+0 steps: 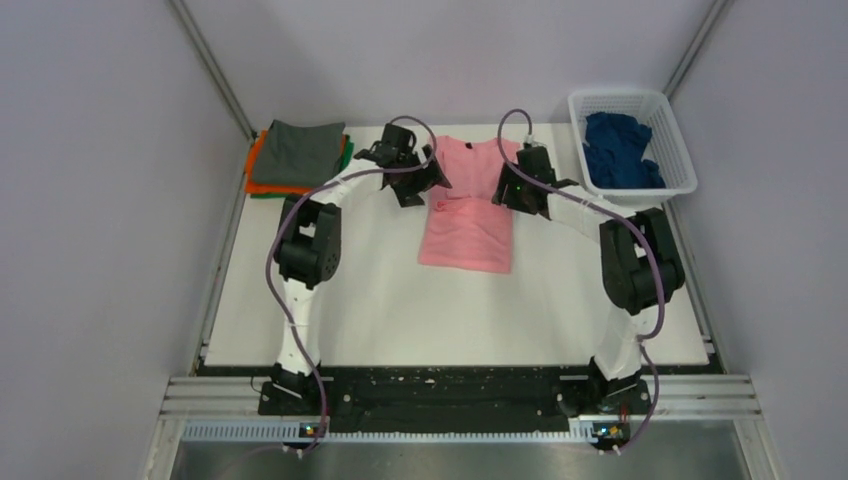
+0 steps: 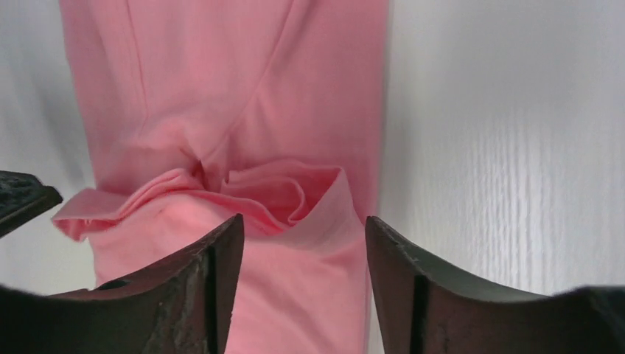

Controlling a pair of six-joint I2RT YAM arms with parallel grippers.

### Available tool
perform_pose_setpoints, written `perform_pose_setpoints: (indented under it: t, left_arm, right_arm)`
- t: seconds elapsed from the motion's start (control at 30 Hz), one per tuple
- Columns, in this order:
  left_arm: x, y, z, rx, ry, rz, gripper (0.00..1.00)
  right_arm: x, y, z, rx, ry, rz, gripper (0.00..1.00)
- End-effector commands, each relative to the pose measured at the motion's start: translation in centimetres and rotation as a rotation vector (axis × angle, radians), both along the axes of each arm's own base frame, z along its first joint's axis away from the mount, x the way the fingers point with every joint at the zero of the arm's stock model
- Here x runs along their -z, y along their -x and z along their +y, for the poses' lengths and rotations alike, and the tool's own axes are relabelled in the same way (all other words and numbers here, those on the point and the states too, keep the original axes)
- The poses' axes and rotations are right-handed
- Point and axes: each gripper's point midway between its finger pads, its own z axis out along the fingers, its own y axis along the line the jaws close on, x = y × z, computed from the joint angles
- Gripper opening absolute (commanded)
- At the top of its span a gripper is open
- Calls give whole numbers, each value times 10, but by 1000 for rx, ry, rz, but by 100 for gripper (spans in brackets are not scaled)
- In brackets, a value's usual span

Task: Fold and stack the t-shirts
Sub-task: Fold the folded rectangular tshirt in 1/3 of the way, then grab one side of the 2/3 rectangular tshirt with both arms

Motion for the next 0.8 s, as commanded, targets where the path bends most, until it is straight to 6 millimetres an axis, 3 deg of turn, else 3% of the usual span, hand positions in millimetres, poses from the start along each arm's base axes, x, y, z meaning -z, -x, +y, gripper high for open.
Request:
perform_pose_setpoints:
  t: [0.0,0.1,0.17,0.2,0.33,0.5,0.63,0.77]
  left_arm:
    - [-55,-41,20,-82,26,-129,98]
    - [-75,-33,31,-94,9,-159,99]
    - [-77,-16,37,-86,-4,-158,99]
    - [-75,-4,41,-81,-8,-150,99]
    - [-48,53,52,-60,-29,-100,99]
    - [-4,123,56,-11,-61,4,98]
    - [22,146,49,12,-43,66,89]
    - [37,148,44,9,-36,103,76]
  right_arm:
    - [-49,-43,-1,22,-66,-131,65]
    - [-57,-25,-2,-21,-71,-147,81]
    - [-57,-6,-1,-60,-90,-149,96]
    - [-56,6,0,-86,-105,-143,98]
    - [-43,61,7,-157,-204,-93,99]
    - [-16,124,-4,-126,-236,-4,99]
    - [-1,146,-3,-98,-297,44,99]
    - [10,152,1,-108,-317,78,97]
